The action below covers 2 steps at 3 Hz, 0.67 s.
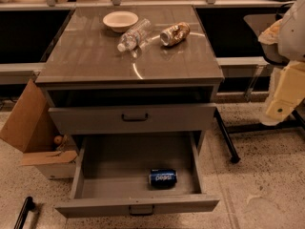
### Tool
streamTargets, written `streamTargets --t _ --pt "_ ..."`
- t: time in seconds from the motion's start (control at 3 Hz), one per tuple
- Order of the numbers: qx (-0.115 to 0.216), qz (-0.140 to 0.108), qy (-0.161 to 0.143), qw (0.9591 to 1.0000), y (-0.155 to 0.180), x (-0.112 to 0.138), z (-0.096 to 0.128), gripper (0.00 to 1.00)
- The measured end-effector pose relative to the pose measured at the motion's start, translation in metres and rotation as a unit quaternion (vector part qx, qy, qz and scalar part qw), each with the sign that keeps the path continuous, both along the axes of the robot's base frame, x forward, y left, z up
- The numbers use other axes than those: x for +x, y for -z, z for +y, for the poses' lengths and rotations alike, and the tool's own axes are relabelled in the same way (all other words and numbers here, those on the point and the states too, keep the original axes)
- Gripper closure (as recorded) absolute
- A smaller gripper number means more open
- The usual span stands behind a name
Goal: Pick pepsi can from middle drawer and place on counter
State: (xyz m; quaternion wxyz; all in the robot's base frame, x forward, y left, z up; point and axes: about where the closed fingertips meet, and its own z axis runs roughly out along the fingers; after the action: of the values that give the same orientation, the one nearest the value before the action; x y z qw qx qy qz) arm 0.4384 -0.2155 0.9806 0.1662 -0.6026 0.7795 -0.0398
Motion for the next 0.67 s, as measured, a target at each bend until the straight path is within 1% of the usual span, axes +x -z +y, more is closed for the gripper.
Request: streamTargets --t 0.33,0.67 --pt "0.000 0.000 0.000 1.0000 0.000 0.000 0.000 0.00" --pt "0.034 0.002 -0.002 0.9994 0.021 0.000 0.011 0.00"
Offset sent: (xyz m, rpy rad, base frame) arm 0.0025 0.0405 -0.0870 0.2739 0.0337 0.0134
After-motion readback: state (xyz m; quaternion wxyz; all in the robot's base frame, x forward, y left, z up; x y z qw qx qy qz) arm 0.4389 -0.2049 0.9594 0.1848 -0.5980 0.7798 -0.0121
